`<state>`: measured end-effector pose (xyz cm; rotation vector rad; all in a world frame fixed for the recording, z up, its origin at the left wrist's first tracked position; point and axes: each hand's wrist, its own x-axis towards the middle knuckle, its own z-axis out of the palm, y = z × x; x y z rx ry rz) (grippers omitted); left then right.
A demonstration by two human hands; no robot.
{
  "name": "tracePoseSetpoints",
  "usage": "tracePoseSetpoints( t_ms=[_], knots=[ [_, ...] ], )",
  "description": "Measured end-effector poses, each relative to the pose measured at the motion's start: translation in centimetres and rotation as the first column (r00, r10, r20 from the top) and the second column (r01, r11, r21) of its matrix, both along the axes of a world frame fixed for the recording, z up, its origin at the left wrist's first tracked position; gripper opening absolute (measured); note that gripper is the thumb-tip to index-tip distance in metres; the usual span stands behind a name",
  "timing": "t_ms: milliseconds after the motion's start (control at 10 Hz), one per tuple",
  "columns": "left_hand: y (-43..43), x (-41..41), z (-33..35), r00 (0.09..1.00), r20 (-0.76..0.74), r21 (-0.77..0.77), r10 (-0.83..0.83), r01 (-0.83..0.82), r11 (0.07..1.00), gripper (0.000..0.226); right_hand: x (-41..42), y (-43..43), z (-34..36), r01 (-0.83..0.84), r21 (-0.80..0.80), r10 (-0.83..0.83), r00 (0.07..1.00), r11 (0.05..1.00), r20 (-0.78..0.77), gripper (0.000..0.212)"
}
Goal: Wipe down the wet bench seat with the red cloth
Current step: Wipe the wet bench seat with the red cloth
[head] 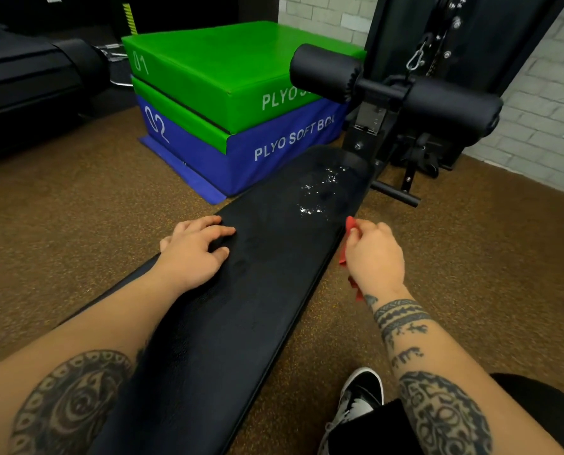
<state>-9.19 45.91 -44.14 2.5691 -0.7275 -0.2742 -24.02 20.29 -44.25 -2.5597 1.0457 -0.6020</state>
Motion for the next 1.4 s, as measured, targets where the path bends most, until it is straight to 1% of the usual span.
tracePoseSetpoints(
  t_ms=[100, 200, 300, 400, 500, 600, 700, 800, 900, 1000, 1100, 1200, 1300, 1400],
  knots=[
    [-0.1, 0.0, -0.1, 1.0, 0.011, 0.003, 0.006, -0.006, 1.0, 0.041, 0.4, 0.8, -0.2, -0.105, 0.013, 0.105, 0.994, 0.994, -0.02, 0.034],
    [0.1, 0.1, -0.2, 1.0, 0.012, -0.003, 0.004, -0.004, 1.0, 0.042, 1.0, 0.8, -1.3, -0.105, 0.016, 0.105, 0.994, 0.994, -0.026, 0.03],
    [0.1, 0.1, -0.3, 1.0, 0.012, -0.004, 0.005, -0.005, 1.0, 0.042, 1.3, -1.2, -1.2, 0.026, 0.047, -0.025, 1.0, 0.999, -0.016, 0.028],
    [-0.1, 0.0, -0.2, 1.0, 0.017, -0.007, 0.012, -0.012, 1.0, 0.041, 0.8, -2.1, -0.6, 0.048, 0.044, -0.048, 0.999, 0.998, 0.012, 0.03],
    [-0.1, -0.1, -0.3, 0.999, 0.029, -0.022, 0.014, -0.013, 1.0, 0.041, 1.3, 0.4, 0.7, -0.116, -0.041, 0.12, 0.986, 0.992, 0.115, 0.029],
    [0.0, 0.0, -0.3, 1.0, 0.027, -0.031, 0.008, -0.007, 0.999, 0.041, 3.2, 4.1, 1.4, -0.293, -0.063, 0.297, 0.953, 0.954, 0.067, 0.03],
    [0.1, 0.1, -0.4, 1.0, 0.013, -0.036, 0.003, -0.003, 0.999, 0.042, 4.5, 6.2, 1.1, -0.405, -0.049, 0.405, 0.914, 0.913, -0.011, 0.028],
    [0.1, 0.2, -0.4, 1.0, 0.01, -0.022, 0.006, -0.006, 1.0, 0.043, 5.8, 7.2, 0.6, -0.465, -0.064, 0.461, 0.885, 0.883, -0.072, 0.025],
    [0.0, 0.3, -0.5, 1.0, 0.006, -0.034, 0.006, -0.006, 0.999, 0.044, 7.0, 8.4, 0.0, -0.532, -0.027, 0.522, 0.839, 0.846, -0.156, 0.036],
    [0.1, 0.5, -0.7, 1.0, -0.006, -0.059, 0.007, -0.007, 0.998, 0.046, 7.2, 8.1, 0.0, -0.639, -0.024, 0.616, 0.749, 0.769, -0.244, 0.047],
    [0.2, 0.6, -0.7, 1.0, -0.02, -0.09, 0.014, -0.016, 0.996, 0.048, 5.8, 6.6, 1.2, -0.811, 0.051, 0.794, 0.556, 0.583, -0.248, 0.044],
    [0.2, 0.6, -0.7, 1.0, -0.025, -0.09, 0.016, -0.018, 0.996, 0.047, 3.5, 5.5, 3.4, -0.87, 0.25, 0.889, 0.35, 0.425, -0.295, 0.034],
    [0.2, 0.6, -0.8, 1.0, -0.02, -0.089, 0.018, -0.02, 0.996, 0.047, 3.3, 4.6, 4.3, -0.848, 0.259, 0.881, 0.409, 0.463, -0.237, 0.034],
    [0.1, 0.7, -0.9, 1.0, -0.017, -0.085, 0.019, -0.02, 0.996, 0.048, 5.4, 5.2, 2.7, -0.721, 0.109, 0.729, 0.674, 0.684, -0.118, 0.037]
  ],
)
